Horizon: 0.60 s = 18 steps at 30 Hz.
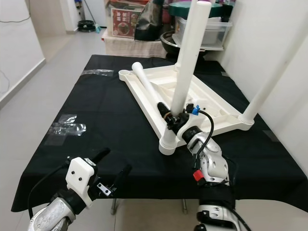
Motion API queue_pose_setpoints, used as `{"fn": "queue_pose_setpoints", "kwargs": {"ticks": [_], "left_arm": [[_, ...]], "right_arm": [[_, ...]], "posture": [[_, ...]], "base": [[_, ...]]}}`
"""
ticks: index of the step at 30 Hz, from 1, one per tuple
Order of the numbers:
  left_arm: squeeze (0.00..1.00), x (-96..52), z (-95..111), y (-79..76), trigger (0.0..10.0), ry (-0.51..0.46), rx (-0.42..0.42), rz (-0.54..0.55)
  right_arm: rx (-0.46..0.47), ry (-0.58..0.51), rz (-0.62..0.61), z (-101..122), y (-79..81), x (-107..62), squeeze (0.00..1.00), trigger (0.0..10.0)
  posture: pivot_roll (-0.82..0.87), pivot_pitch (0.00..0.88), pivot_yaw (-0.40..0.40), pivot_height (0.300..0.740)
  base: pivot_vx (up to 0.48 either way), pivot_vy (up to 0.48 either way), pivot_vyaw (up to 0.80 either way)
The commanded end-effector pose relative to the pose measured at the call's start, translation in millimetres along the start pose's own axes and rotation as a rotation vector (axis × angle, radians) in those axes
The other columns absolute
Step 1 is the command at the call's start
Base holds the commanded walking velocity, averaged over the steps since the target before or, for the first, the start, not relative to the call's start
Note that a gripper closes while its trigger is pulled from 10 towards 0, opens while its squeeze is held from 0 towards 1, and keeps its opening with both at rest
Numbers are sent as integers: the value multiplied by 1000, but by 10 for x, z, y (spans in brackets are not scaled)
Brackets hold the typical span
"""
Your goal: Building children table
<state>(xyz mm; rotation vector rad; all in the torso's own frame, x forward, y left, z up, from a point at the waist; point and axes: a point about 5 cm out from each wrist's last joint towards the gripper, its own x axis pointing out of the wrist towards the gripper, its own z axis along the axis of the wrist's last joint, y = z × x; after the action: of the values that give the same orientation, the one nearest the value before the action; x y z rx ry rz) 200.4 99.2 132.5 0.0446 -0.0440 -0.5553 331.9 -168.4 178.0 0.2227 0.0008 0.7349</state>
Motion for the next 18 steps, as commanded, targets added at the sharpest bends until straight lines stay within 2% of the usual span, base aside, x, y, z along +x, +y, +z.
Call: {"fn": "queue_pose_setpoints", "kwargs": {"ticks": [1, 2, 3, 4, 7, 9, 11, 12, 13, 14, 18], "left_arm": [[0, -2, -18, -3, 10000, 5, 3, 2], [0, -1, -20, -3, 10000, 5, 3, 1], [0, -1, -20, -3, 10000, 5, 3, 1], [0, -1, -22, -5, 10000, 5, 3, 1], [0, -2, -23, -5, 10000, 4, 4, 2], [0, -3, -24, -7, 10000, 3, 5, 3], [0, -4, -24, -7, 10000, 3, 5, 3], [0, -5, -24, -9, 10000, 3, 5, 3], [0, -5, -24, -11, 10000, 3, 5, 3], [0, -5, -24, -12, 10000, 3, 4, 3], [0, -5, -24, -18, 10000, 2, 4, 3]], "right_arm": [[20, 7, 105, -17, 140, 95, 0, 10000], [-5, 59, 258, -7, 238, 100, 0, 10000], [-5, 59, 258, -7, 238, 100, 0, 10000], [-37, 90, 338, -8, 286, 123, 0, 10000], [-73, 93, 388, 12, 308, 214, 0, 10000], [-133, 82, 425, 53, 325, 355, 0, 10000], [-133, 72, 426, 69, 333, 406, 0, 10000], [-136, 66, 398, 69, 329, 447, 0, 8588], [-132, 68, 387, 72, 322, 465, 0, 8588], [-132, 56, 347, 75, 306, 491, 0, 0], [-125, 26, 269, 79, 270, 499, 0, 0]], "posture": [[131, 0, -86, 740], [137, 0, -88, 740], [137, 0, -88, 740], [138, 0, -91, 740], [143, 0, -94, 740], [145, 0, -95, 740], [146, 0, -95, 740], [144, 0, -96, 740], [144, 0, -97, 740], [144, 0, -97, 740], [144, 0, -100, 740]], "base": [[0, 0, 0], [0, 0, 0], [0, 0, 0], [0, 0, 0], [0, 0, 0], [0, 0, 0], [0, 0, 0], [0, 0, 0], [0, 0, 0], [0, 0, 0], [0, 0, 0]]}}
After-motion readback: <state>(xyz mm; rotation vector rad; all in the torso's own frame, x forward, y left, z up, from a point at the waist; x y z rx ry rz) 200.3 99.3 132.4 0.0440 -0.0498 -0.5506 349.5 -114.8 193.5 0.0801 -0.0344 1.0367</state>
